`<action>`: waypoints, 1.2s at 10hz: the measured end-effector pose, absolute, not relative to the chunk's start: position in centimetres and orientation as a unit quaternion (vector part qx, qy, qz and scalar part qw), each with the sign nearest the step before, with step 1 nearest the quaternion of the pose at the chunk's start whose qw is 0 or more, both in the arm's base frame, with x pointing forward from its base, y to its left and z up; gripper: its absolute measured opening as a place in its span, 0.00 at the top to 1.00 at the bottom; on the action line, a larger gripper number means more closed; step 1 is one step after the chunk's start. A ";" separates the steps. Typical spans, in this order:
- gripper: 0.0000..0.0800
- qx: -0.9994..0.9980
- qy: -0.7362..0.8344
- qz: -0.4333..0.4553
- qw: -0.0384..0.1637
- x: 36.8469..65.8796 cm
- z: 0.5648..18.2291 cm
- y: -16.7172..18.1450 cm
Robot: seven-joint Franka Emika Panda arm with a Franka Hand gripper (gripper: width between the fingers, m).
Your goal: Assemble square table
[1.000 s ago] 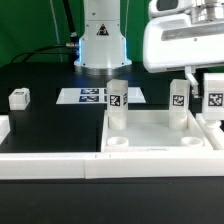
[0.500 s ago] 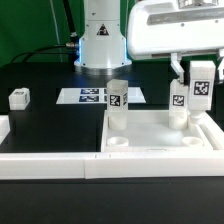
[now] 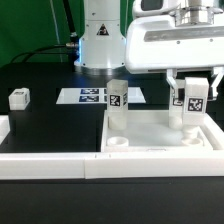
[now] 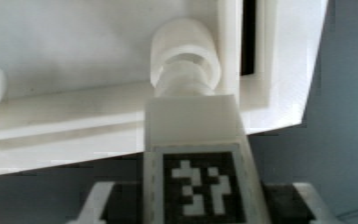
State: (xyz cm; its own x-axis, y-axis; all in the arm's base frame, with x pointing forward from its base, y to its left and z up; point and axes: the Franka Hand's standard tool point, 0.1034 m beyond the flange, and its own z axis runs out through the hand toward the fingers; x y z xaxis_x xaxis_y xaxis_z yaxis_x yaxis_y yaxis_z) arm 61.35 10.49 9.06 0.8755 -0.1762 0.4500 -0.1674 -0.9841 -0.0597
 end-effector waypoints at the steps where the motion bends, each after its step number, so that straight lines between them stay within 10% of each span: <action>1: 0.64 -0.969 0.088 -0.232 0.007 61.4 8.8 10.2; 12: 0.64 -0.955 0.073 -0.289 0.007 61.2 6.9 12.3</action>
Offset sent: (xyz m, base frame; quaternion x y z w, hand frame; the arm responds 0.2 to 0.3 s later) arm -0.0028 0.0116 -0.0115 -0.0007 0.0053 0.0220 0.9997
